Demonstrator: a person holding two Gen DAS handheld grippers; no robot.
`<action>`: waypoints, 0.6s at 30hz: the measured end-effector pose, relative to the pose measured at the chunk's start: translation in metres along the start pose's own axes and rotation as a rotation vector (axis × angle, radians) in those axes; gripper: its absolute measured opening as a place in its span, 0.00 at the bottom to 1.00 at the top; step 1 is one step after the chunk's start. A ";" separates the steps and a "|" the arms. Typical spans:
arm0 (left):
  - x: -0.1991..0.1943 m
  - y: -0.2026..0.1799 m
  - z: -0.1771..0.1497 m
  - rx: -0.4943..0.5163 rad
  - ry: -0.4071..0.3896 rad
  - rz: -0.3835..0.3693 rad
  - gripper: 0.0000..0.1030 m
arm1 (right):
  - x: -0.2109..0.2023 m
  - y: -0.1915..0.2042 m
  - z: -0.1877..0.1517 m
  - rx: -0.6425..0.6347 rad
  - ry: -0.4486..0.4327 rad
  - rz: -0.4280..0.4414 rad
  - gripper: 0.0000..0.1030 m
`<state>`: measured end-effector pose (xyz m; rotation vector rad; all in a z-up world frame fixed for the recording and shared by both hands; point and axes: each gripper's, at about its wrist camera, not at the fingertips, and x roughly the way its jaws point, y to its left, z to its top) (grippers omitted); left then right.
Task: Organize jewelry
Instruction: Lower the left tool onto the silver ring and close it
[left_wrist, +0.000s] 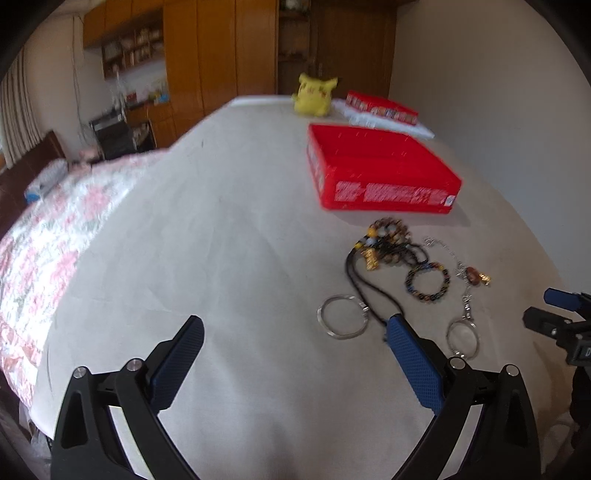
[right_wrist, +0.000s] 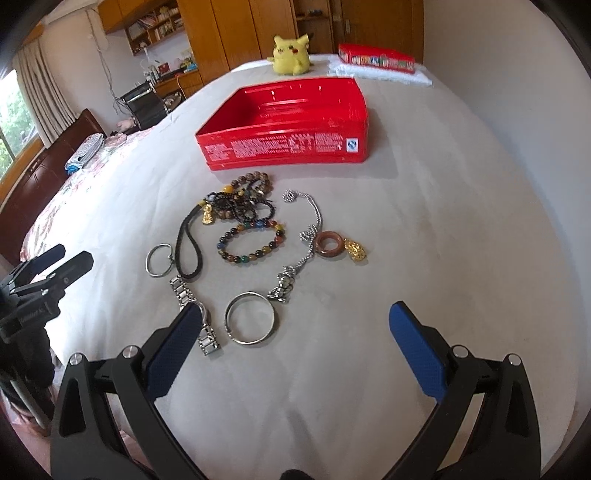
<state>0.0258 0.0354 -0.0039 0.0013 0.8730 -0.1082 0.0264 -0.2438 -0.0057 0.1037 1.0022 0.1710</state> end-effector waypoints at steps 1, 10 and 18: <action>0.003 0.004 0.005 -0.003 0.018 -0.018 0.95 | 0.001 -0.002 0.003 0.006 0.009 0.008 0.97; 0.049 0.006 0.031 0.002 0.246 -0.111 0.95 | 0.019 -0.027 0.039 0.057 0.101 0.029 0.97; 0.089 -0.017 0.024 0.018 0.426 -0.200 0.83 | 0.039 -0.037 0.047 0.065 0.153 0.040 0.97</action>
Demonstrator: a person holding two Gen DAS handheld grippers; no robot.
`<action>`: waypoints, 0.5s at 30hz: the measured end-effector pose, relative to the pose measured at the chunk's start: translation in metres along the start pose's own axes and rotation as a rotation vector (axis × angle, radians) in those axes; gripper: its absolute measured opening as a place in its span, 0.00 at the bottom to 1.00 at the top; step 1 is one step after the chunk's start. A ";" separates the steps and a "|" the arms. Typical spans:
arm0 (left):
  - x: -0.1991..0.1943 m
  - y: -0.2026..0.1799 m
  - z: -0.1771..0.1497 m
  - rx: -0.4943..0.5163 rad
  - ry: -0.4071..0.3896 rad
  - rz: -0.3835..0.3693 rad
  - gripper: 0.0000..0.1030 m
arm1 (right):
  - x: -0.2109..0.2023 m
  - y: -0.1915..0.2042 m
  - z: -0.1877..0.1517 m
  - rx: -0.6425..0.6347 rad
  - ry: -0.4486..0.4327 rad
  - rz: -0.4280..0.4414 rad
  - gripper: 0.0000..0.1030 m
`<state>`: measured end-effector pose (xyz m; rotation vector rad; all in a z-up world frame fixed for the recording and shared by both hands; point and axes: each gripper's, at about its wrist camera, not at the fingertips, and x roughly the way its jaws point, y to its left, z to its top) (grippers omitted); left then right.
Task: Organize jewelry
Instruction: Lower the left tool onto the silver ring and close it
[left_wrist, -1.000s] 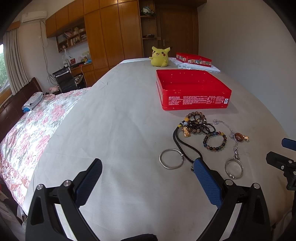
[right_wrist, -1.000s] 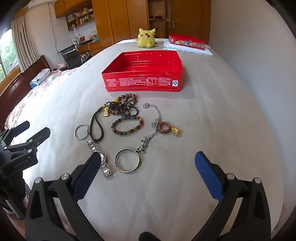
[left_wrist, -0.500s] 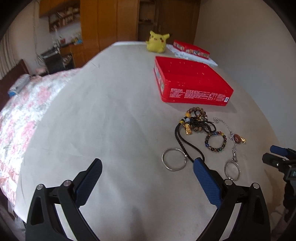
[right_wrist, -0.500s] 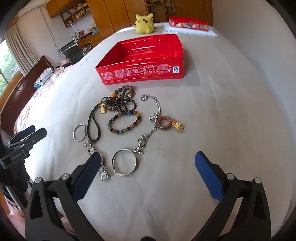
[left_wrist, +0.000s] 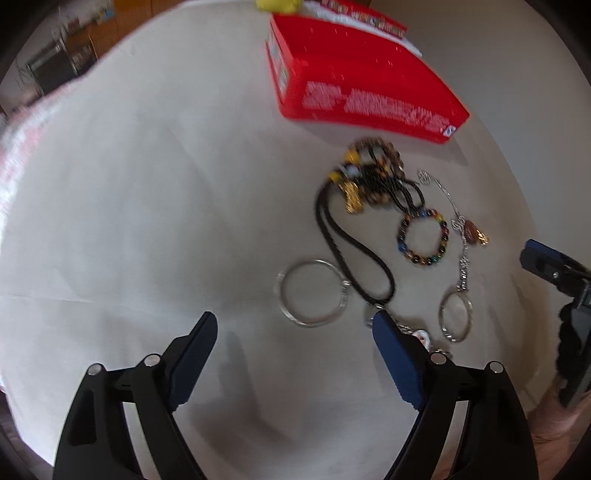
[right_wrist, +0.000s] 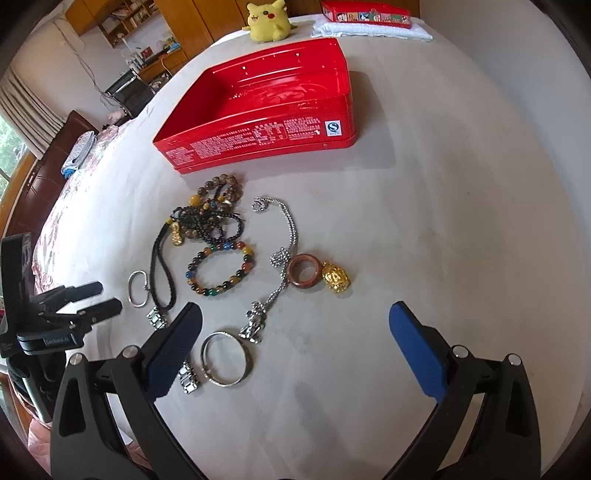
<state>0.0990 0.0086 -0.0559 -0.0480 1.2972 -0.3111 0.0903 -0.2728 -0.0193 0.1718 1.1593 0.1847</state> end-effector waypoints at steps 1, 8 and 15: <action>0.004 -0.003 0.001 0.008 0.004 0.004 0.83 | 0.001 0.000 0.001 0.000 0.004 0.003 0.97; 0.022 -0.014 0.008 0.057 0.033 0.094 0.76 | 0.006 0.000 0.005 -0.018 0.013 0.002 0.95; 0.031 -0.027 0.013 0.113 0.021 0.157 0.65 | 0.016 -0.005 0.012 -0.003 0.046 0.012 0.77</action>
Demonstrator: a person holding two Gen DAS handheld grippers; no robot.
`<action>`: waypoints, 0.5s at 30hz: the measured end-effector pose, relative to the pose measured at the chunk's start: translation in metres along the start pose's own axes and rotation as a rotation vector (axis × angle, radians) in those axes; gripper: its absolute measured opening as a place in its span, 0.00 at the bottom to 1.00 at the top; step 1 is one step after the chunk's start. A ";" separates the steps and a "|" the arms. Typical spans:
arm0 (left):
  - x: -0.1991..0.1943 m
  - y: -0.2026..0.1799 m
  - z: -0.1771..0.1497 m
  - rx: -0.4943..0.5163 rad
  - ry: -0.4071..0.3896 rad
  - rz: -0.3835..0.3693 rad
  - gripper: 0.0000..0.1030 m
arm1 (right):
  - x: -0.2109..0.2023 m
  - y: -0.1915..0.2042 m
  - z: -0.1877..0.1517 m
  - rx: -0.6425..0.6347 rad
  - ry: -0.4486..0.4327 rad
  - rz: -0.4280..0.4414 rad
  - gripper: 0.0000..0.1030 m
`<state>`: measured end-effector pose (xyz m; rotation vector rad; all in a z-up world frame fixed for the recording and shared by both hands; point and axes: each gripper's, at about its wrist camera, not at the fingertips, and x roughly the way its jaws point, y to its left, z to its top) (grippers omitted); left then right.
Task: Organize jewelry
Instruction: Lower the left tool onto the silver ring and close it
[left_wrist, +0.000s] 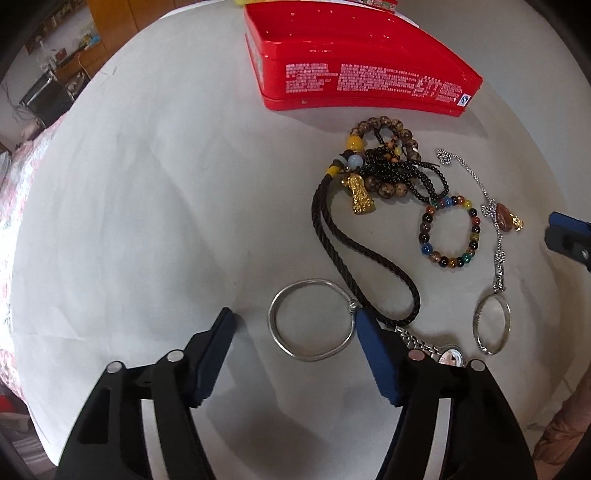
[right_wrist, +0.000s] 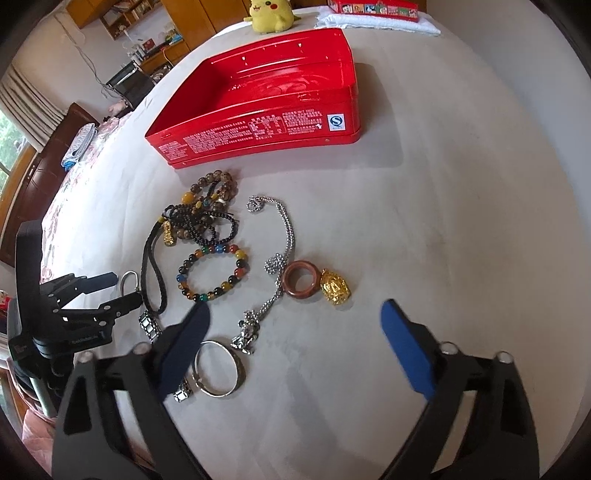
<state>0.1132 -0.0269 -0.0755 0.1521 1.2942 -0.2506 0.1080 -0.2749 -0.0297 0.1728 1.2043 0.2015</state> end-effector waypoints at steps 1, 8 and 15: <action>0.000 -0.002 0.000 0.011 -0.003 0.005 0.64 | 0.002 -0.001 0.002 0.006 0.008 0.007 0.76; -0.002 0.001 0.010 0.010 -0.016 -0.009 0.48 | 0.012 -0.003 0.009 0.009 0.045 -0.005 0.72; -0.014 0.020 0.004 -0.018 -0.045 -0.034 0.48 | 0.013 -0.016 0.014 0.037 0.061 -0.011 0.60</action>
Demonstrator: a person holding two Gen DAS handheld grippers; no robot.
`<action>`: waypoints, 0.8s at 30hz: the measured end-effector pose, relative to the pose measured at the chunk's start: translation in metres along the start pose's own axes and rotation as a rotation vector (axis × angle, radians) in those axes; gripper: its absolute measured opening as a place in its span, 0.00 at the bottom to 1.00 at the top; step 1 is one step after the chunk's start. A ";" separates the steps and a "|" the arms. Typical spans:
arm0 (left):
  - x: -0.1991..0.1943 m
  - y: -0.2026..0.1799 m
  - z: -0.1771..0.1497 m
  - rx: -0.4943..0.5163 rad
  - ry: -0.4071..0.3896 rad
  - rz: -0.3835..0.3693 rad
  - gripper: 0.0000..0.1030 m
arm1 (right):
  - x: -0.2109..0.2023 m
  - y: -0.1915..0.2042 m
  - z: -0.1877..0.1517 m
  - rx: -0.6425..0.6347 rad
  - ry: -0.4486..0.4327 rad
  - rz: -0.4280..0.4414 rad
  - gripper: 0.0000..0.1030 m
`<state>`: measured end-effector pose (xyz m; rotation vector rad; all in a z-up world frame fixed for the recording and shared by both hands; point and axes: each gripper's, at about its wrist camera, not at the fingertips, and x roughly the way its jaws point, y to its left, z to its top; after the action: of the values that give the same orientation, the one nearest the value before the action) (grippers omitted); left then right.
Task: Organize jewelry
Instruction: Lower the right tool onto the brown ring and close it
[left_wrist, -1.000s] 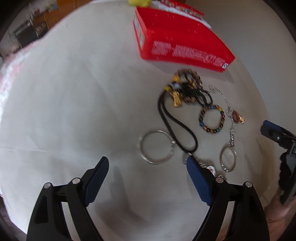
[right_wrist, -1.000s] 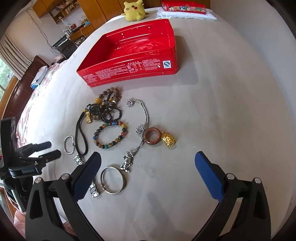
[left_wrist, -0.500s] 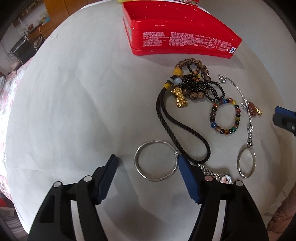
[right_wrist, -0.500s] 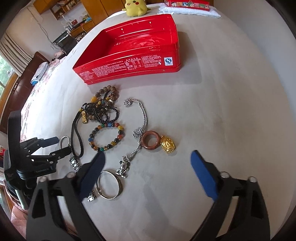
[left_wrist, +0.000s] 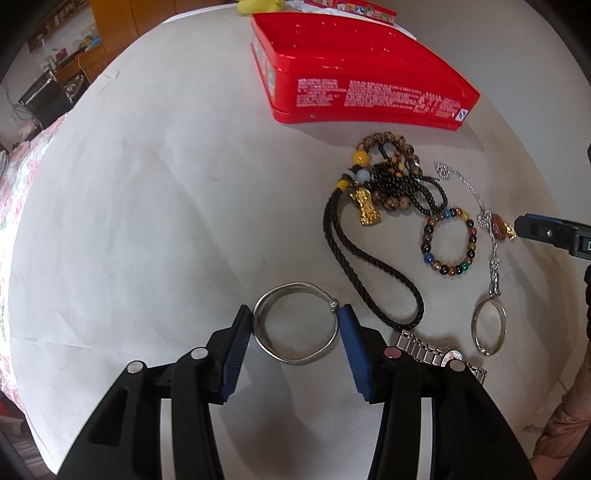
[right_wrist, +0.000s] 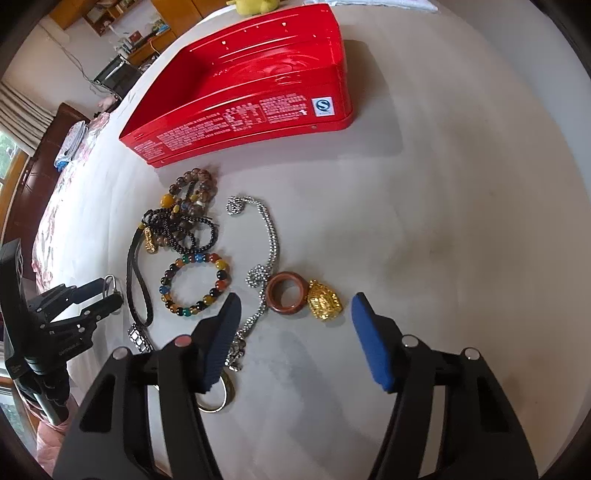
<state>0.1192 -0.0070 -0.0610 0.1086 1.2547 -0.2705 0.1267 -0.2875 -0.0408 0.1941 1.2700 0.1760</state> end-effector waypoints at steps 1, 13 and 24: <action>-0.001 0.002 0.001 -0.007 -0.005 0.001 0.48 | 0.000 -0.001 0.000 -0.002 -0.002 0.001 0.58; -0.028 0.020 0.002 -0.023 -0.070 -0.021 0.48 | 0.005 0.007 0.001 0.000 0.084 0.092 0.37; -0.026 0.018 0.003 -0.018 -0.076 -0.052 0.48 | 0.024 -0.001 0.011 0.038 0.118 0.055 0.34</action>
<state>0.1195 0.0131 -0.0363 0.0501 1.1850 -0.3056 0.1437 -0.2830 -0.0603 0.2543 1.3864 0.2133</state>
